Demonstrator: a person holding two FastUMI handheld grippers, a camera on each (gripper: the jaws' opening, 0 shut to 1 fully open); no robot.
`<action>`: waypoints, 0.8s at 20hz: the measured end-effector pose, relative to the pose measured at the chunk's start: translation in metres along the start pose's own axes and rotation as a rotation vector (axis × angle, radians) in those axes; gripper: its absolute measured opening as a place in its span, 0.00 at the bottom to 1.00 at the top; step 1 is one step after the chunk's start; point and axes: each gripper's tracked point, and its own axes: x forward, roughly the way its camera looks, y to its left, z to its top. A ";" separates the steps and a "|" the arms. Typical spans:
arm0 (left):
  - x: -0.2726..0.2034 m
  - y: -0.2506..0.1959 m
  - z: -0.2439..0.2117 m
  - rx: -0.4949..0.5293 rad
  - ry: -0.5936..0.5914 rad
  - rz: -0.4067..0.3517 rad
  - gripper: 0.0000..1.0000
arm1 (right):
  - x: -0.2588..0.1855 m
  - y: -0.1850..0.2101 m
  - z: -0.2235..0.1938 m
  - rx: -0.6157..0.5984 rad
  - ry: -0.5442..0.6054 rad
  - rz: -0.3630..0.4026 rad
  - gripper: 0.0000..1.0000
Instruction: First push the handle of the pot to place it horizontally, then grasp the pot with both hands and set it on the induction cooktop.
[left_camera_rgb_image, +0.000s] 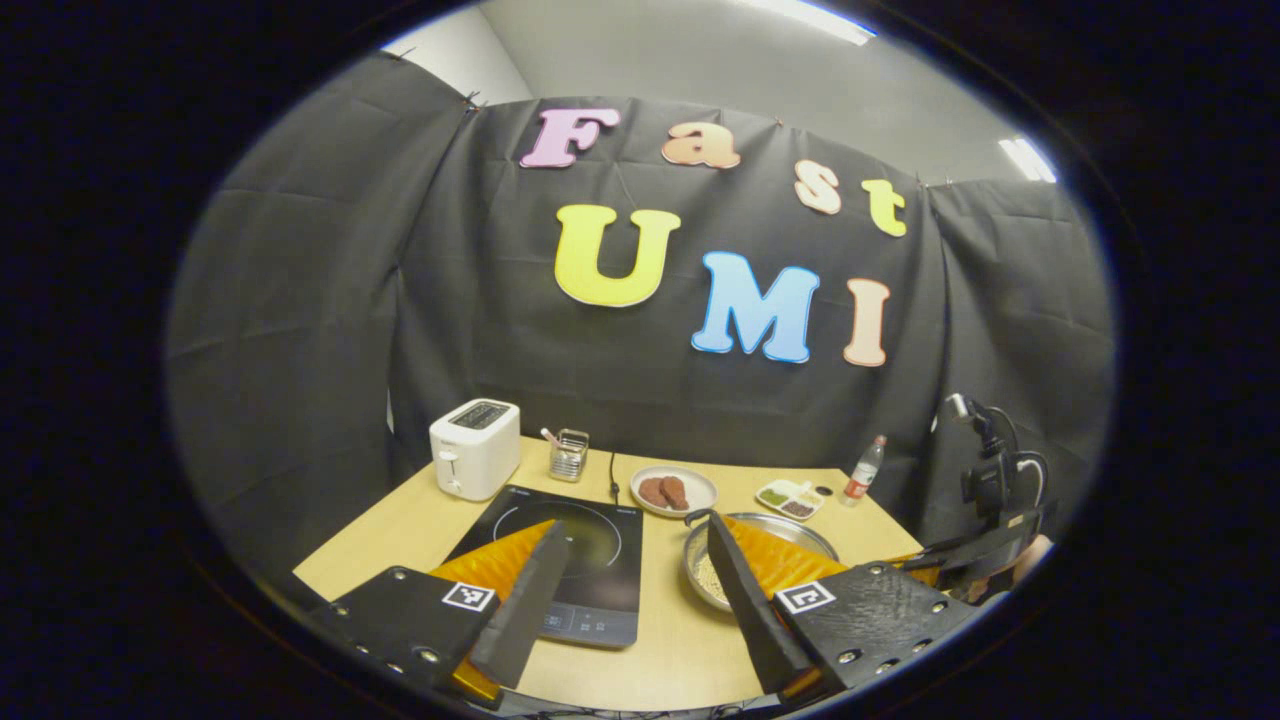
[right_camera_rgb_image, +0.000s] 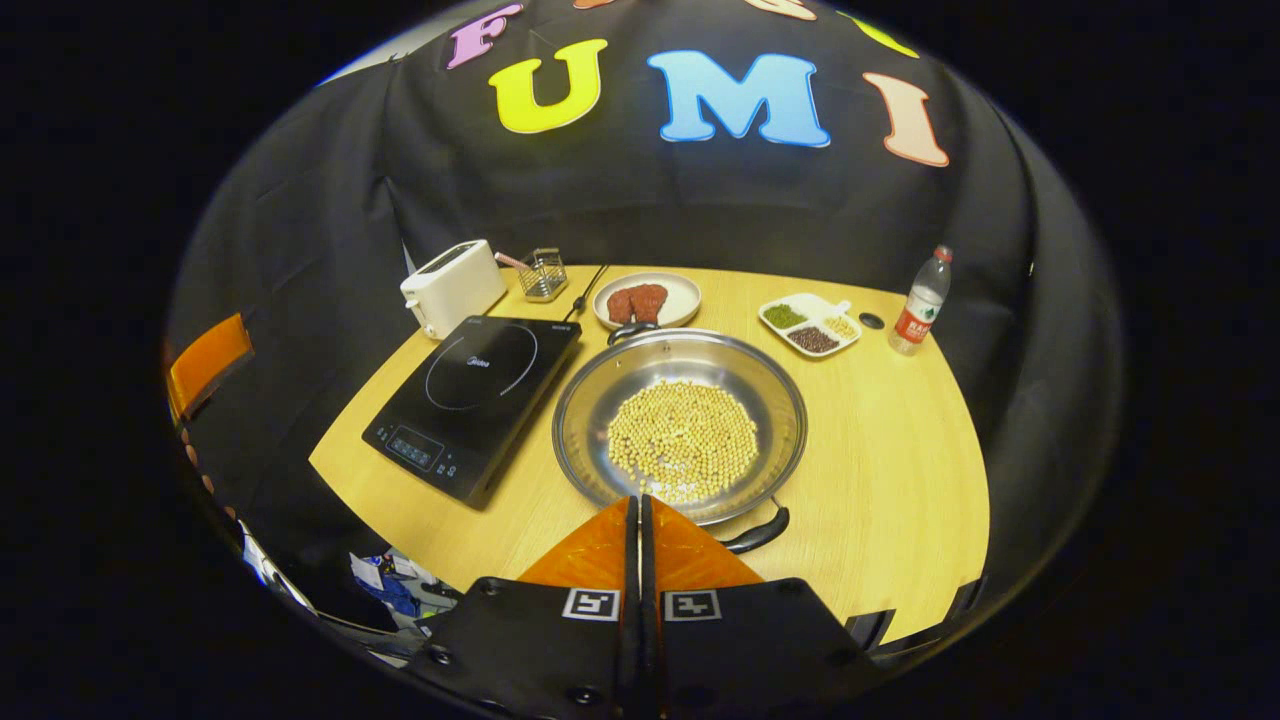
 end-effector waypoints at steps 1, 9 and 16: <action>0.005 -0.006 -0.002 -0.006 0.017 -0.005 0.86 | 0.006 0.001 -0.011 0.007 0.039 0.032 0.02; 0.037 -0.043 -0.018 -0.009 0.087 0.024 0.83 | 0.049 -0.023 -0.047 -0.073 0.196 0.098 0.02; 0.052 -0.065 -0.023 0.006 0.121 0.058 0.86 | 0.079 -0.023 -0.072 -0.099 0.296 0.161 0.02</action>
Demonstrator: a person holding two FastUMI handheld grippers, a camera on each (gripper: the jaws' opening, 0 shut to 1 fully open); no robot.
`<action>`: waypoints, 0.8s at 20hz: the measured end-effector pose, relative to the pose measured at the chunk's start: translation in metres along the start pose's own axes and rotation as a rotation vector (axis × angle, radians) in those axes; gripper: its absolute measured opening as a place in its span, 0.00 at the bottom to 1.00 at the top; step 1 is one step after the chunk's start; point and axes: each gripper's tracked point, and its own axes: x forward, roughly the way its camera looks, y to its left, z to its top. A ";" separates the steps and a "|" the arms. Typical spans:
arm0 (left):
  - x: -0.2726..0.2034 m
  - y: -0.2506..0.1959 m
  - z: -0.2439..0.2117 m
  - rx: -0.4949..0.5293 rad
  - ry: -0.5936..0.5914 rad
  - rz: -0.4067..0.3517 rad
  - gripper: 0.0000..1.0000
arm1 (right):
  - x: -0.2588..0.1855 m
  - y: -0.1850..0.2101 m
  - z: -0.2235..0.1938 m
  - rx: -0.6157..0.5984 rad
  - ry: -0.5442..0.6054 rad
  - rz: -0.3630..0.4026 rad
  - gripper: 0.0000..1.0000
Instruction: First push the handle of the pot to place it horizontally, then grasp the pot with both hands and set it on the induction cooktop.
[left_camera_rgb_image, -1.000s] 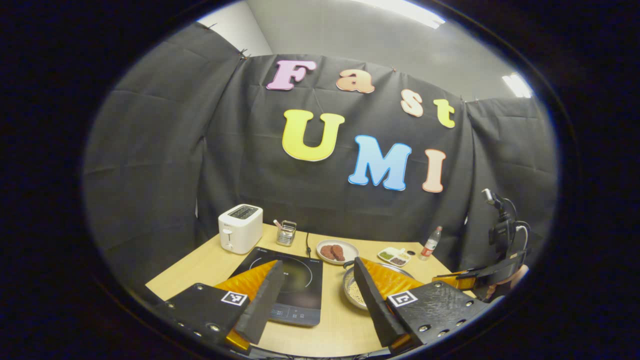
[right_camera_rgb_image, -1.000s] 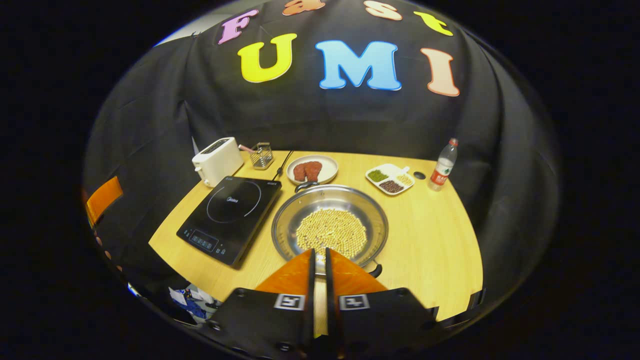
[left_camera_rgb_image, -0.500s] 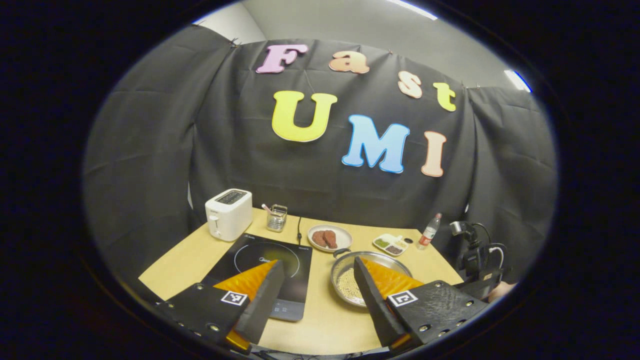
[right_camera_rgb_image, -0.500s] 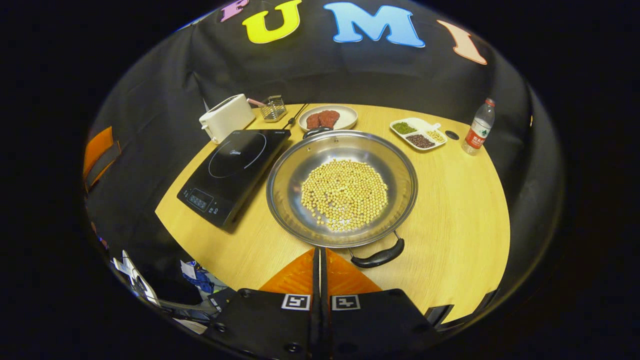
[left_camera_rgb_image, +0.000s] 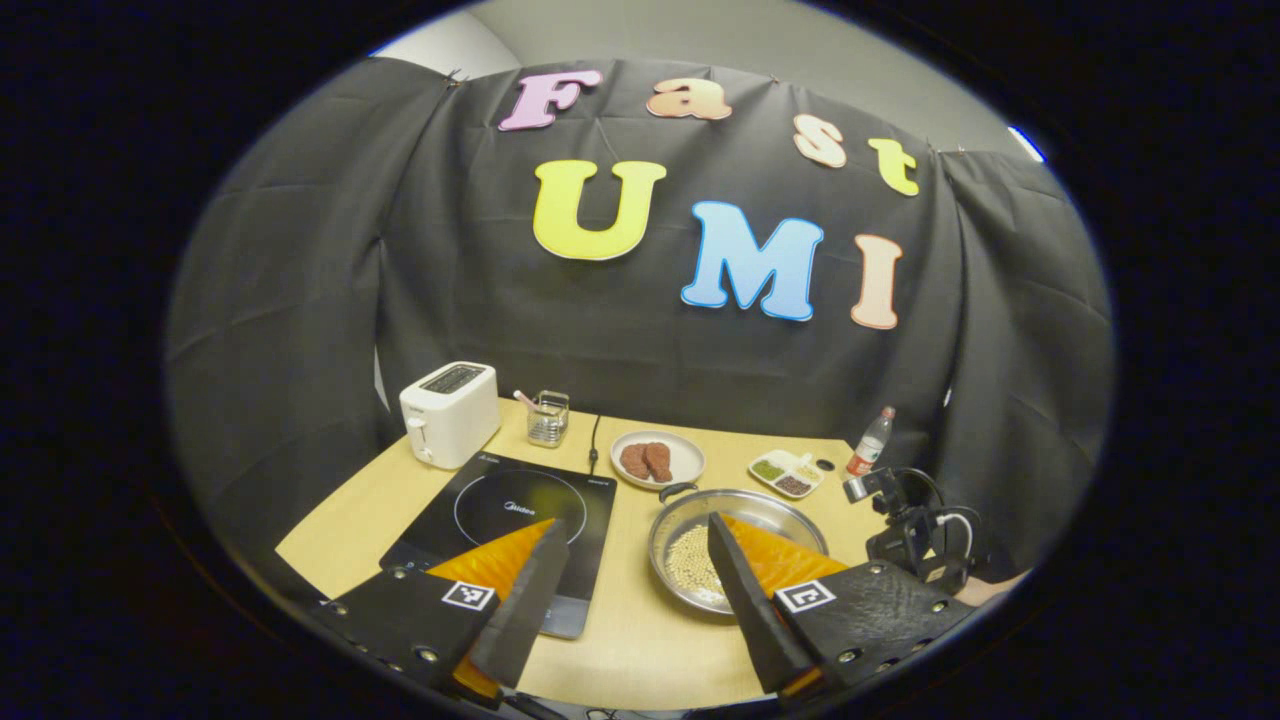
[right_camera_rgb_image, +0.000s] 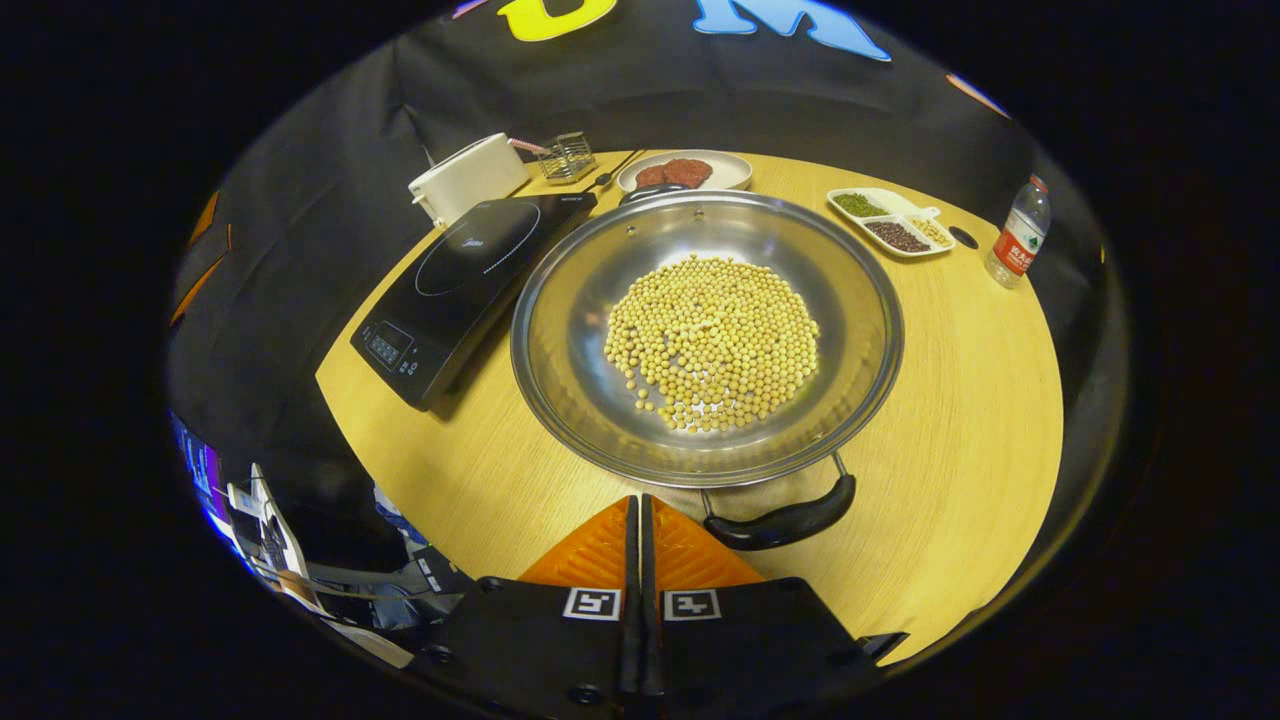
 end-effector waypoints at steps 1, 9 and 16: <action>0.000 -0.003 0.000 0.000 0.001 0.006 0.83 | 0.004 -0.001 -0.002 -0.005 0.009 0.001 0.02; -0.005 -0.018 -0.008 0.006 0.020 0.035 0.84 | 0.014 -0.016 -0.010 -0.045 0.041 -0.004 0.02; 0.004 -0.035 -0.003 0.003 0.014 0.035 0.84 | 0.010 -0.044 -0.010 -0.050 0.038 -0.034 0.02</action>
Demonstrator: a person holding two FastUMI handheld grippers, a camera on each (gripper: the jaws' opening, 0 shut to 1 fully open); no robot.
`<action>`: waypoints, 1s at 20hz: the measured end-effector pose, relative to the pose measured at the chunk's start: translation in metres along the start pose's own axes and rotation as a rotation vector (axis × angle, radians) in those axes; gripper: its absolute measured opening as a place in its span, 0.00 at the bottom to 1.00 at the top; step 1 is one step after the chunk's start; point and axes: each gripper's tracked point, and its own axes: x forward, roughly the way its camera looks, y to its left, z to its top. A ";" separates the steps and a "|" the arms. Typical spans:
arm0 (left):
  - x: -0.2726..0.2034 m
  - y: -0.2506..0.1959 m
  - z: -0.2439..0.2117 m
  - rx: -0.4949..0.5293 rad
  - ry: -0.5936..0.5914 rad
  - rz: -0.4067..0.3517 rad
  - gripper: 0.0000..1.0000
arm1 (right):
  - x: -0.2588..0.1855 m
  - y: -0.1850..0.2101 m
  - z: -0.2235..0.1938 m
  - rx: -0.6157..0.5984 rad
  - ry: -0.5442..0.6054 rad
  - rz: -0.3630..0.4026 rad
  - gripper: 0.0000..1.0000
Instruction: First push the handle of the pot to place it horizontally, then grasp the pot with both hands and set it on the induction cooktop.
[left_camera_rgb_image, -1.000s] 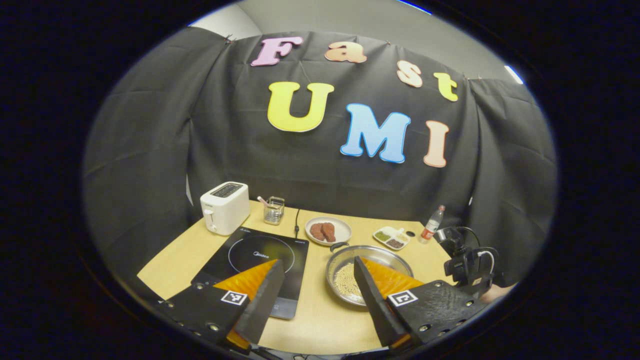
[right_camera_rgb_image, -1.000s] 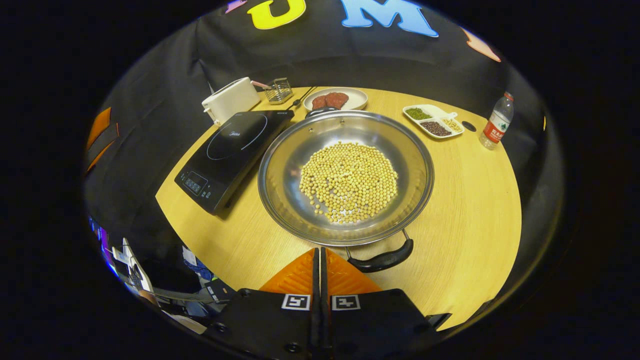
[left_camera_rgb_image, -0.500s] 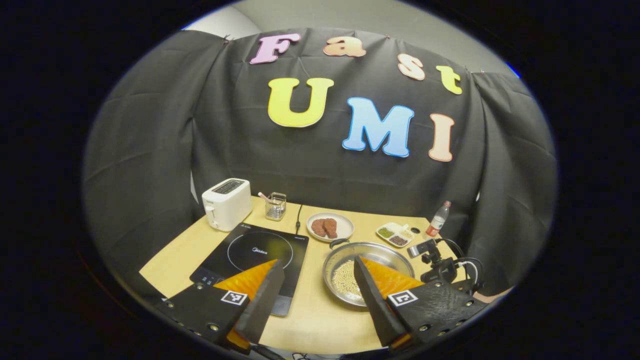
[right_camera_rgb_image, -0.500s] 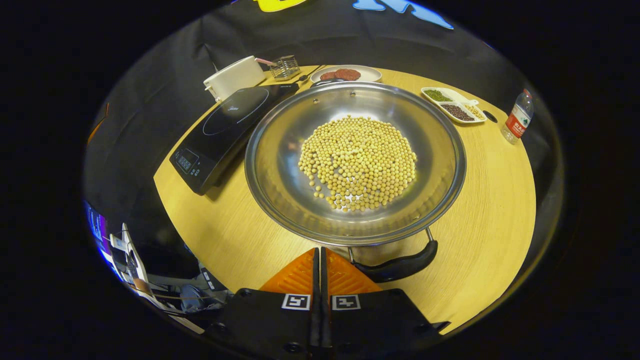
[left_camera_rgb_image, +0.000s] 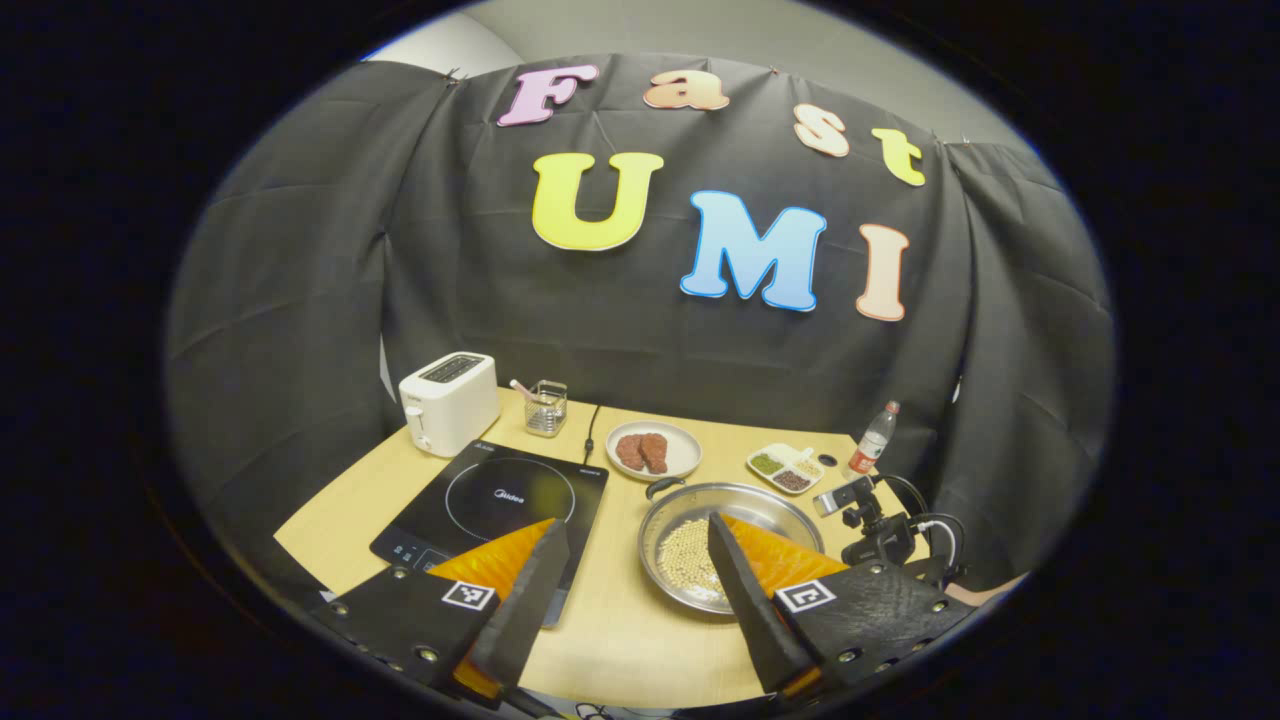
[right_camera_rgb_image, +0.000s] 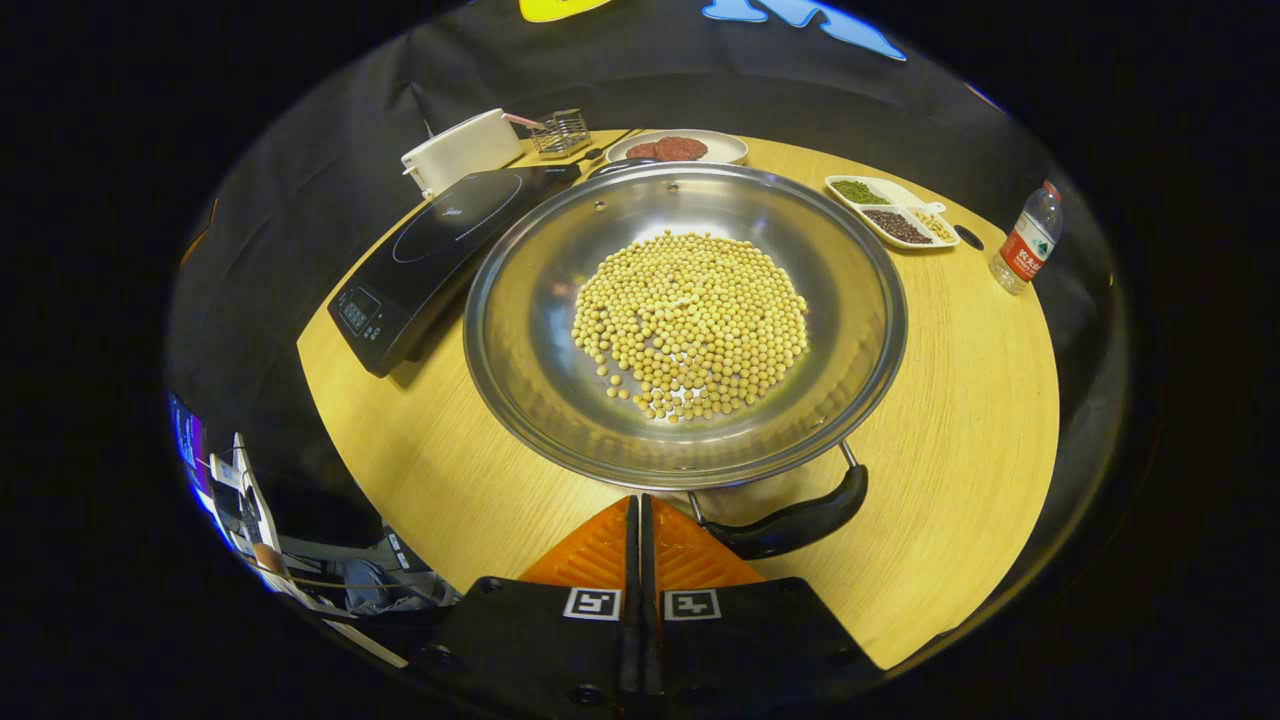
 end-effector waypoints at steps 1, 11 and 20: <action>0.002 -0.001 0.002 0.006 -0.004 0.002 0.86 | 0.000 -0.004 -0.002 0.004 -0.001 -0.005 0.02; 0.015 -0.025 0.001 0.034 -0.006 0.029 0.86 | -0.009 -0.055 0.006 0.069 -0.030 -0.043 0.02; 0.026 -0.068 -0.013 0.057 0.020 0.057 0.86 | -0.014 -0.107 0.019 0.122 -0.078 -0.058 0.02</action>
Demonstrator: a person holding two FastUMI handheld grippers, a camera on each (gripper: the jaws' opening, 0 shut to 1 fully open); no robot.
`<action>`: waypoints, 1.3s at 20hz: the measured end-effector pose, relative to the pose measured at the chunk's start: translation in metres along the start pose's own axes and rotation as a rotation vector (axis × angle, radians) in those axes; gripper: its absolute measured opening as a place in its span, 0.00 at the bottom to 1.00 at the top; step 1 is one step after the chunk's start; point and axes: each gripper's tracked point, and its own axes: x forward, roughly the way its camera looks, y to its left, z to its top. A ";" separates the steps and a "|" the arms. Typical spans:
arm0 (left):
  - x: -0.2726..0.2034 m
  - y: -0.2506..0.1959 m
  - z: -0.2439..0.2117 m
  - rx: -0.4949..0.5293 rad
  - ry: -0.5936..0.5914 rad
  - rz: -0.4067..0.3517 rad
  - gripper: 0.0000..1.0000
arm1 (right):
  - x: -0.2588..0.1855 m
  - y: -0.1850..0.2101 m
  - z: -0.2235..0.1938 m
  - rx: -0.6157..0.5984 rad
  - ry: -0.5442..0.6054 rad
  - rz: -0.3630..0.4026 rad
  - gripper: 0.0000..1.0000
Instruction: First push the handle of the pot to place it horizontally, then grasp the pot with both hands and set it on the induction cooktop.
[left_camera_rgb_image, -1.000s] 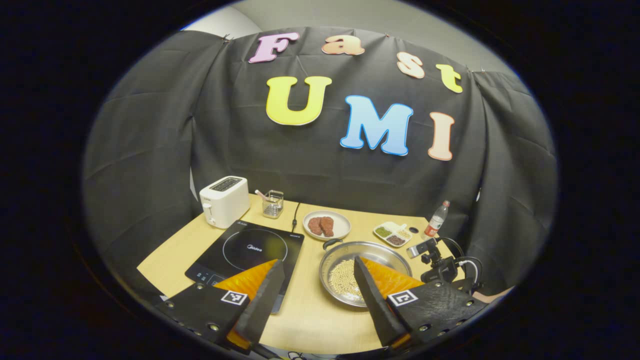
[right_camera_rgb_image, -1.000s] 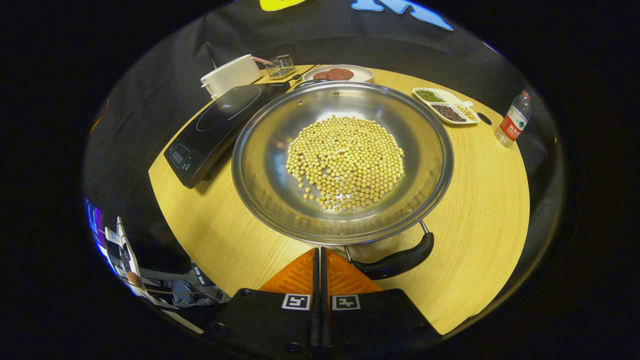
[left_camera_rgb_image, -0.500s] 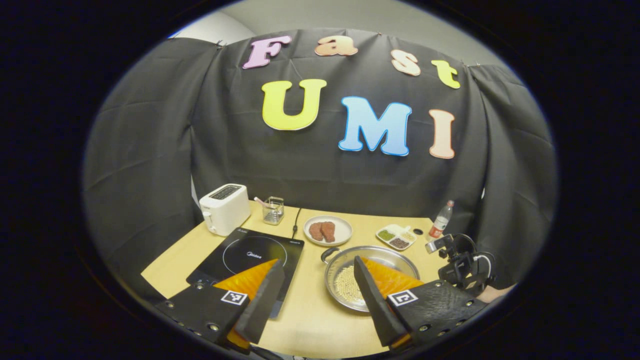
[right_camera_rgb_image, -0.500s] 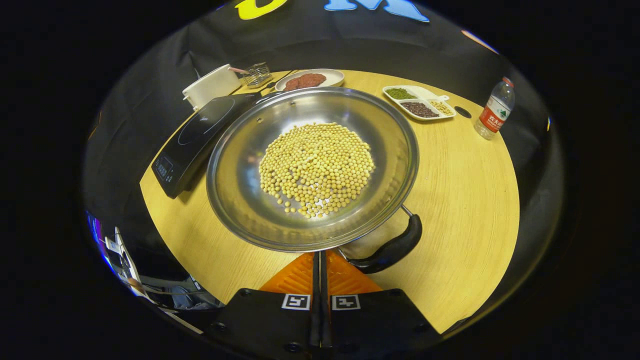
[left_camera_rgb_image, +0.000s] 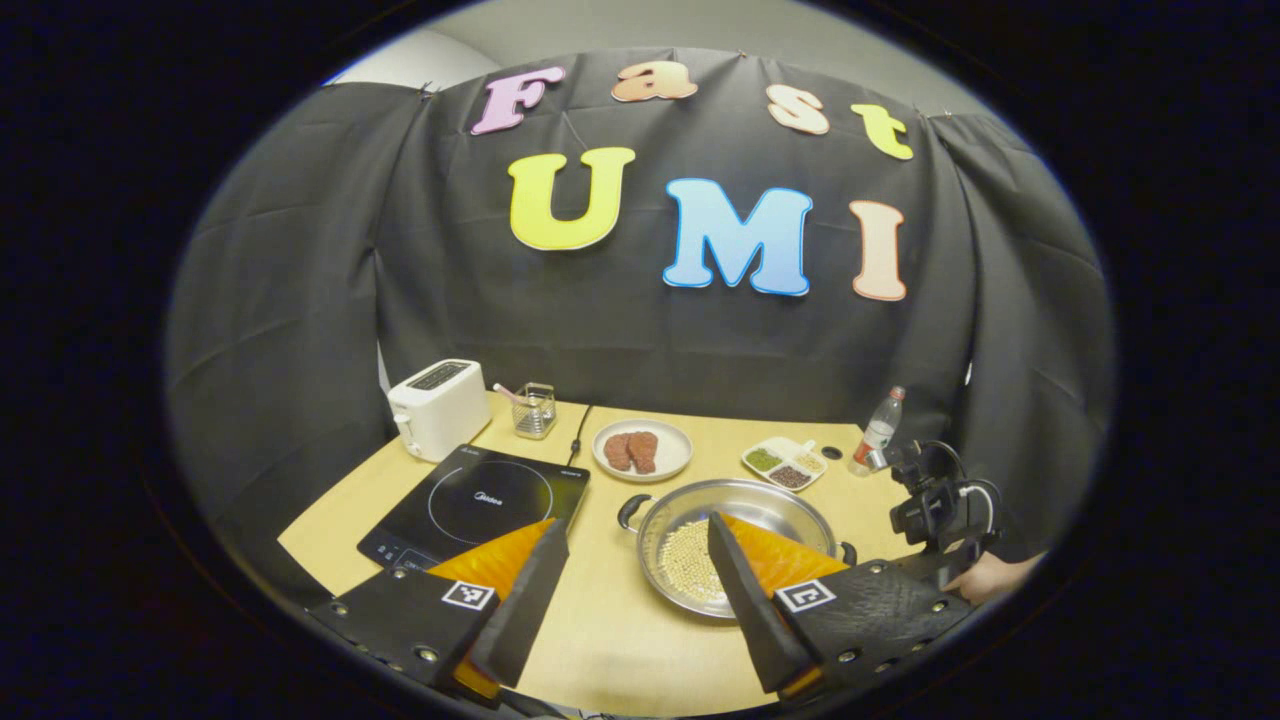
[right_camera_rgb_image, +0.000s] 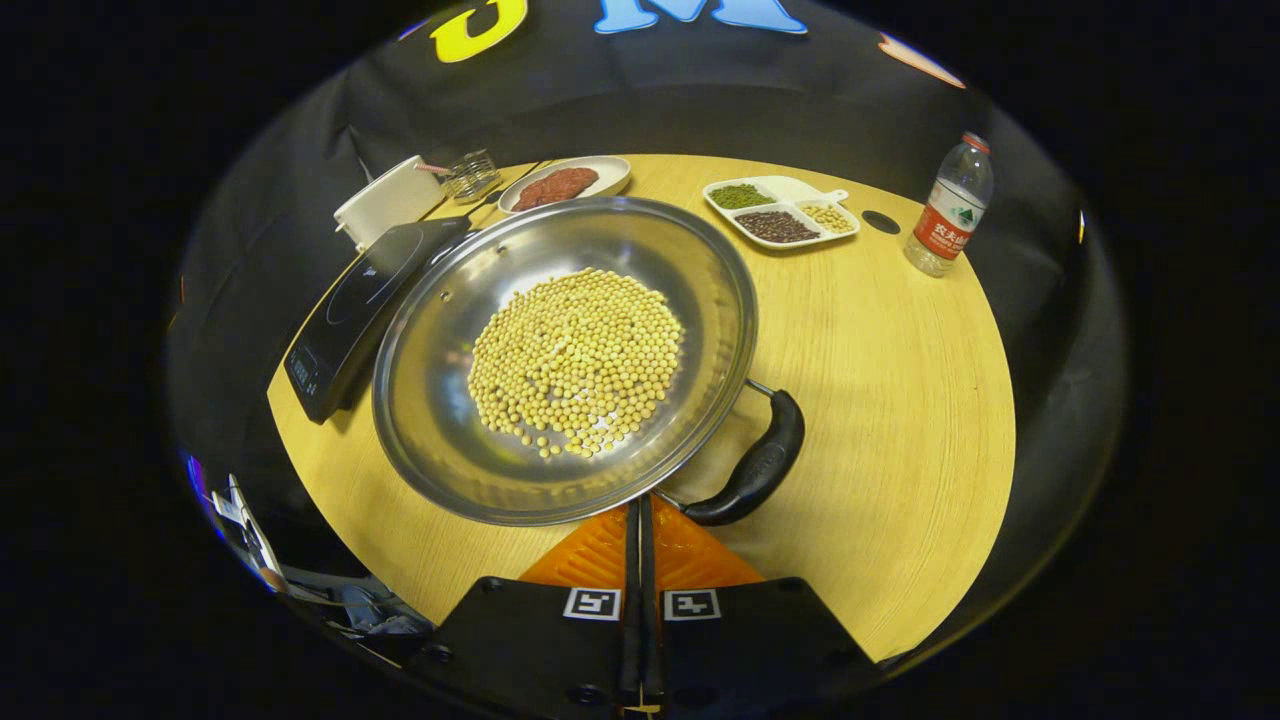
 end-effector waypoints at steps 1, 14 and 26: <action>0.001 -0.004 0.000 -0.002 0.002 0.005 0.86 | 0.001 -0.004 0.002 0.014 -0.006 0.005 0.02; 0.021 -0.043 0.008 0.011 0.013 -0.078 0.86 | 0.011 -0.042 0.027 0.208 -0.085 -0.066 0.02; 0.062 0.026 -0.002 -0.009 0.053 -0.115 0.84 | 0.009 -0.063 0.032 0.332 -0.112 -0.234 0.08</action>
